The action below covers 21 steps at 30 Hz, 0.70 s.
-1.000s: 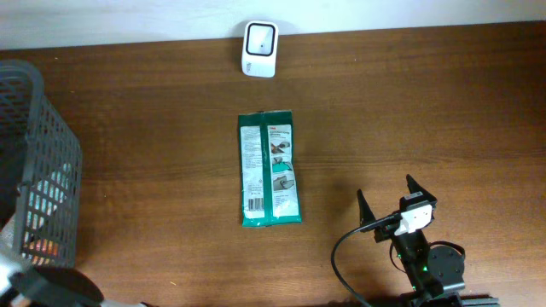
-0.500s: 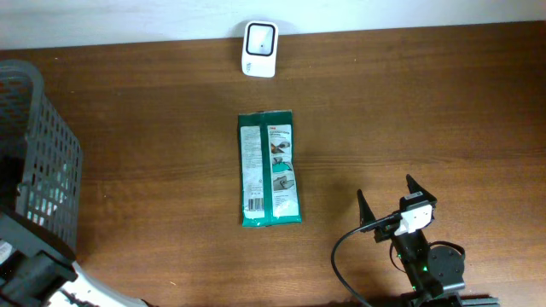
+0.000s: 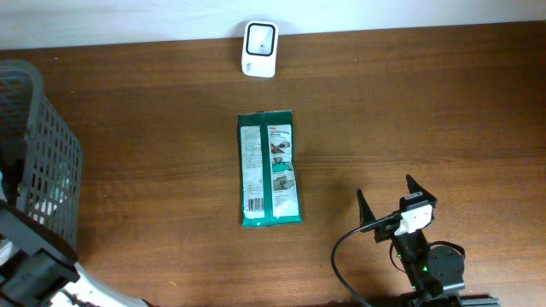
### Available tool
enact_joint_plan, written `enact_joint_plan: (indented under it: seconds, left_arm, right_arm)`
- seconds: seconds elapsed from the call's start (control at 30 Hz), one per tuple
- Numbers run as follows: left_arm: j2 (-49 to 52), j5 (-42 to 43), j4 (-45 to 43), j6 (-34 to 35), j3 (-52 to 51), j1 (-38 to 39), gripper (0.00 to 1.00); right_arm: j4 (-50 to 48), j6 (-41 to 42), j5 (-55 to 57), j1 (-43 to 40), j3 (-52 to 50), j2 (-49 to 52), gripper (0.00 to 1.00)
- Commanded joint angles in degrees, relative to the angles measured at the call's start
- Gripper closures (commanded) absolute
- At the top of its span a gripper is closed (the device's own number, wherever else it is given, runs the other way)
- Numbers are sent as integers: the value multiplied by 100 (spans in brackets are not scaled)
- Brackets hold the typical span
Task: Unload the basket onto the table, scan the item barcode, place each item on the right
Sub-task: 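Pull the light-green wipes pouch from the basket with the left gripper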
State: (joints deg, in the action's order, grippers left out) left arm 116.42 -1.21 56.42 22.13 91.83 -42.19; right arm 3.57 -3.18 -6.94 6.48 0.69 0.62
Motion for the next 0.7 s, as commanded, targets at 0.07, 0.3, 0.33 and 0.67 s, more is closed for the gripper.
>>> enact_joint_plan:
  seconds: [0.07, 0.3, 0.33, 0.67]
  left_arm:
    - [-426, 103, 634, 9, 1128, 42, 100]
    - [-2149, 131, 651, 11, 1434, 48, 100]
    - [-2409, 199, 669, 11, 1434, 70, 100]
    - [-3174, 575, 944, 7, 1318, 2352, 100]
  right_arm:
    - [9, 46, 9, 20, -37, -44, 2]
    - [9, 46, 9, 20, -37, -44, 2]
    - [9, 46, 9, 20, -37, -44, 2]
    - [9, 46, 9, 20, -37, -44, 2]
